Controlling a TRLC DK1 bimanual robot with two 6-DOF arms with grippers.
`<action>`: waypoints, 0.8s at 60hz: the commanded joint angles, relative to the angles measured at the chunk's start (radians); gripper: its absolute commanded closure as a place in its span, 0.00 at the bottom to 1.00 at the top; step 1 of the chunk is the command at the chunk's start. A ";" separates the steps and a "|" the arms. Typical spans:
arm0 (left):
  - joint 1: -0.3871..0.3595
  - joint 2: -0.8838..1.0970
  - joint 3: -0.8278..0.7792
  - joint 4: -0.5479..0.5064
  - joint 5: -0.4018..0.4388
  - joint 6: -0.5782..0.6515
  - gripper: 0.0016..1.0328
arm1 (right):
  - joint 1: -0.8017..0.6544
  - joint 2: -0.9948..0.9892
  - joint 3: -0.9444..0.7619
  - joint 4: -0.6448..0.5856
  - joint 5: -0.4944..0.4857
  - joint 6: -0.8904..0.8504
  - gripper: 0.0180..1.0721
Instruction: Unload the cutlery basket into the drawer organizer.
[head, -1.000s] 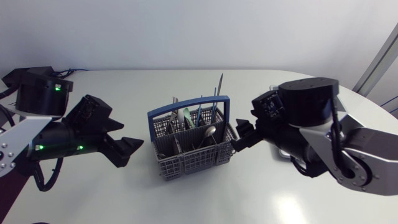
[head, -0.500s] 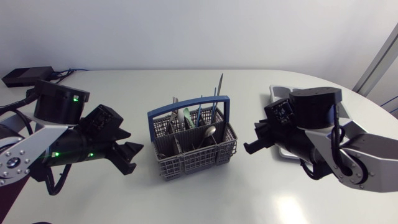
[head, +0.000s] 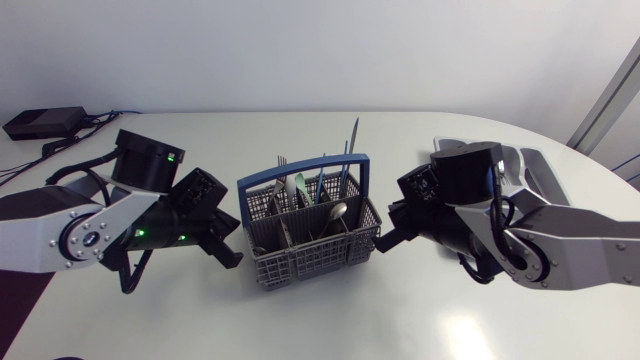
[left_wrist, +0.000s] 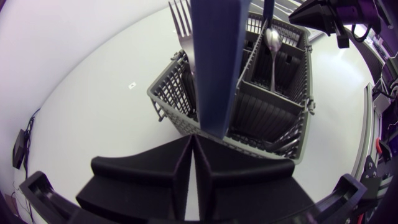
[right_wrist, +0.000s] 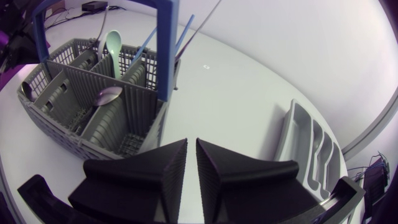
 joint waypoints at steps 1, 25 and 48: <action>-0.011 0.041 0.035 0.027 0.011 0.015 0.96 | 0.032 0.006 0.019 -0.022 -0.002 0.024 0.84; 0.046 0.213 0.133 0.104 0.058 0.034 0.96 | 0.159 -0.011 0.034 -0.105 0.011 0.079 0.84; 0.070 0.312 0.229 0.119 0.103 0.032 0.92 | 0.192 -0.020 0.028 -0.119 0.012 0.078 0.84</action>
